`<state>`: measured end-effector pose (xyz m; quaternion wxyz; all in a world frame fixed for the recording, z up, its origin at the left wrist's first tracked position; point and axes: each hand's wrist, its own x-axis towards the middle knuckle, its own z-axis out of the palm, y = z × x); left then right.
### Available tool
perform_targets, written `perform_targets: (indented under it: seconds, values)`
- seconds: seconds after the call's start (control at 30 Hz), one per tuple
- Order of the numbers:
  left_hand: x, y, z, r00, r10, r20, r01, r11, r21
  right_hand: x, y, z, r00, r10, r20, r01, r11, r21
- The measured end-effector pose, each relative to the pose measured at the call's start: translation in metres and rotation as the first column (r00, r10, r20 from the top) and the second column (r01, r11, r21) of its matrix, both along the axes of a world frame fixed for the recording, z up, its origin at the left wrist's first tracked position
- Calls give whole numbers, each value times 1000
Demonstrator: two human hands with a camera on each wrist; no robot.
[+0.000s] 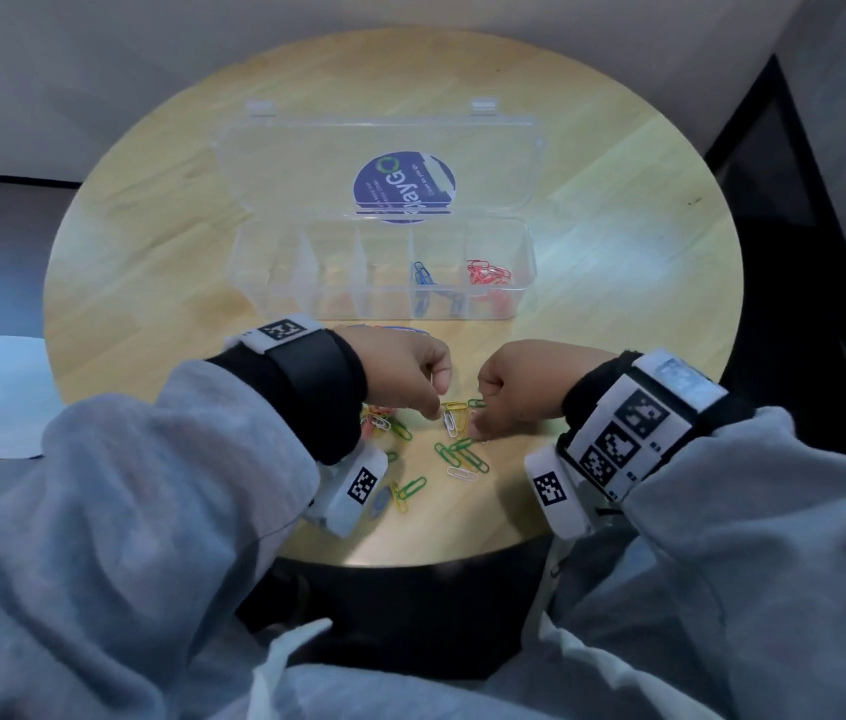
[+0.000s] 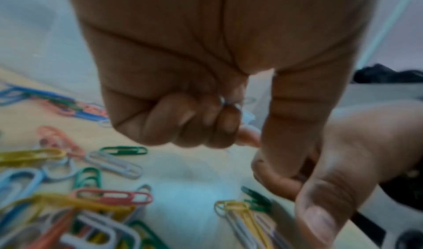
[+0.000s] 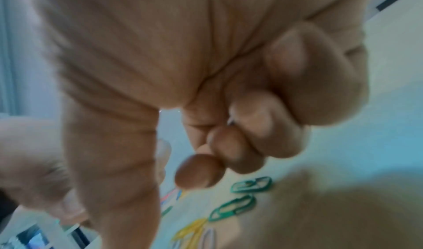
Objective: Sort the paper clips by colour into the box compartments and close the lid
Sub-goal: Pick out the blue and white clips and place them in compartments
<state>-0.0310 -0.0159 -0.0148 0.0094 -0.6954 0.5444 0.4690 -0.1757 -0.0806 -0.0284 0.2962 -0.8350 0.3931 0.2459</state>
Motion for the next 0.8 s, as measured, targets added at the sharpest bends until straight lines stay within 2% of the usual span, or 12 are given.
perform_targets:
  seconds: [0.13,0.3,0.6,0.8]
  values:
    - [-7,-1,2,963,-138,231,157,985,-66,6,8,-5,997,62,-34,-65,993,-103]
    - [-13,-2,2,908,-225,353,269,960,-78,12,9,-8,995,80,-53,-88,980,-179]
    - [-22,-5,-9,841,-362,403,423,904,-71,12,10,-9,998,42,-39,-48,985,-165]
    - [-16,-5,-15,847,-343,406,408,909,-85,8,6,-6,1000,31,2,-31,996,-89]
